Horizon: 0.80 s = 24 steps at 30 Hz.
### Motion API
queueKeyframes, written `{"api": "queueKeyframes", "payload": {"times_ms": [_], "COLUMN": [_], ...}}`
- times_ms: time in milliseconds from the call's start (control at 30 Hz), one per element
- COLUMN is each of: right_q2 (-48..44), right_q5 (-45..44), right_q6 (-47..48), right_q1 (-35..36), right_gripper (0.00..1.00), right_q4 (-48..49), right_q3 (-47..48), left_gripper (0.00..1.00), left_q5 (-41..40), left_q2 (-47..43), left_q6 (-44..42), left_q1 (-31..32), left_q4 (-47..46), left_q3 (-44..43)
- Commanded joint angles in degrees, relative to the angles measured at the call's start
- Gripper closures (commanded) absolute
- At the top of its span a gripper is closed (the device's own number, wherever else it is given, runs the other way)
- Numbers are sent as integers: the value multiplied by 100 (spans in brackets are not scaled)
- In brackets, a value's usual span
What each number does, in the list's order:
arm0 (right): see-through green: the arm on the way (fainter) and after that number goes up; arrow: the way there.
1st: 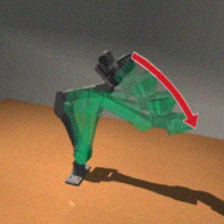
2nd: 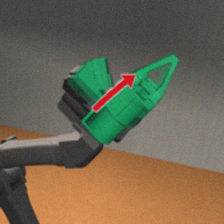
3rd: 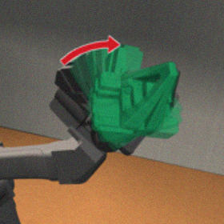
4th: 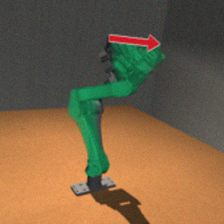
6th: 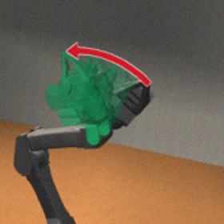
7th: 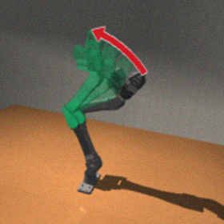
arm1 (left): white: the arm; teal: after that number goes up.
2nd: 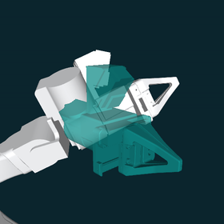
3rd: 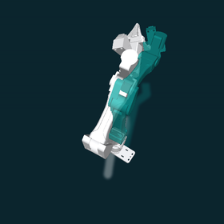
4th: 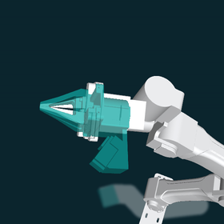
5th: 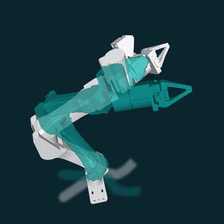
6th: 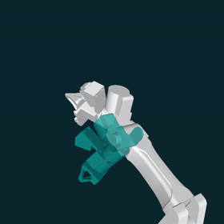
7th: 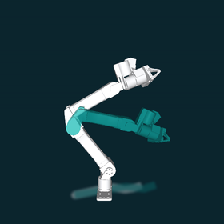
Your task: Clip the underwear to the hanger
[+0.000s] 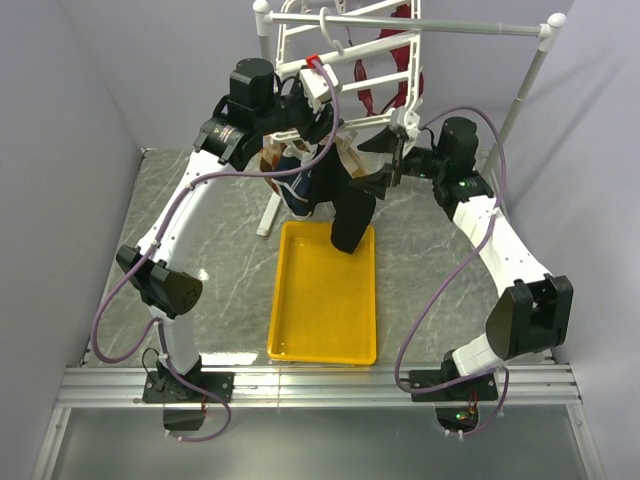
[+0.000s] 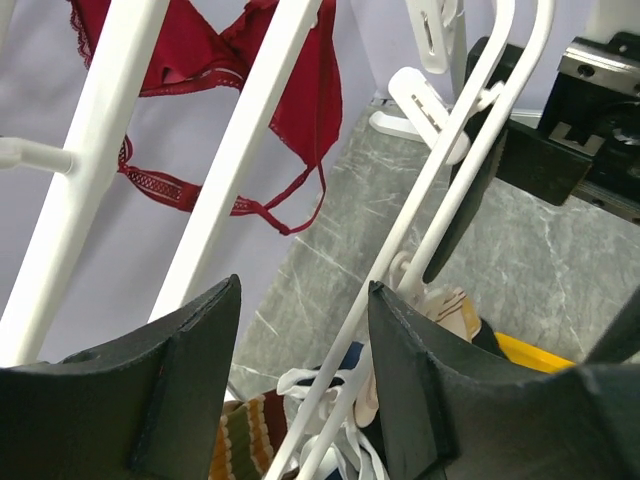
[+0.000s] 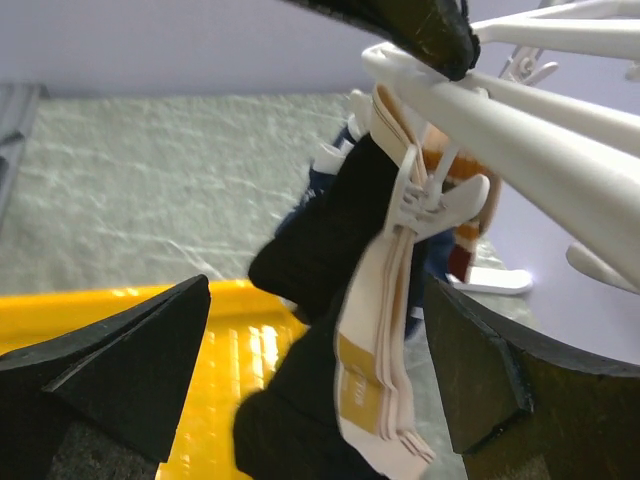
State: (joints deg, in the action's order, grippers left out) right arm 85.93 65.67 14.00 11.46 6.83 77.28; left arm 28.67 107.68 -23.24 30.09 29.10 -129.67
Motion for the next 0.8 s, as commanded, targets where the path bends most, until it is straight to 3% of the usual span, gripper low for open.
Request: {"api": "queueKeyframes", "payload": {"times_ms": [0, 200, 433, 567, 667, 733, 767], "right_q2": [-165, -24, -5, -182, -200, -200, -208], "right_q5": [-2, -19, 95, 297, 508, 684, 710], "right_q6": [2064, 3836, 3523, 2645, 1294, -155, -604], "right_q1": [31, 40, -4, -30, -91, -127, -144], "right_gripper": [7, 7, 7, 7, 7, 7, 7], "right_q4": [-1292, -2317, -2125, -1466, -503, 157, 865], "right_q3": [463, 867, 904, 622, 587, 473, 412], "left_gripper": [40, 41, 41, 41, 41, 41, 41], "left_q5": [104, 104, 95, 192, 218, 201, 201], "left_q2": [-230, -203, -160, -151, -151, -159, -159], "left_q6": [-5, 57, 127, 189, 189, 189, 180], "left_q1": [-3, -3, -3, -3, -3, 6, 6], "left_q4": [-186, -230, -282, -309, -309, -309, -300], "left_q3": [-120, -138, -199, -270, -314, -314, -314]}}
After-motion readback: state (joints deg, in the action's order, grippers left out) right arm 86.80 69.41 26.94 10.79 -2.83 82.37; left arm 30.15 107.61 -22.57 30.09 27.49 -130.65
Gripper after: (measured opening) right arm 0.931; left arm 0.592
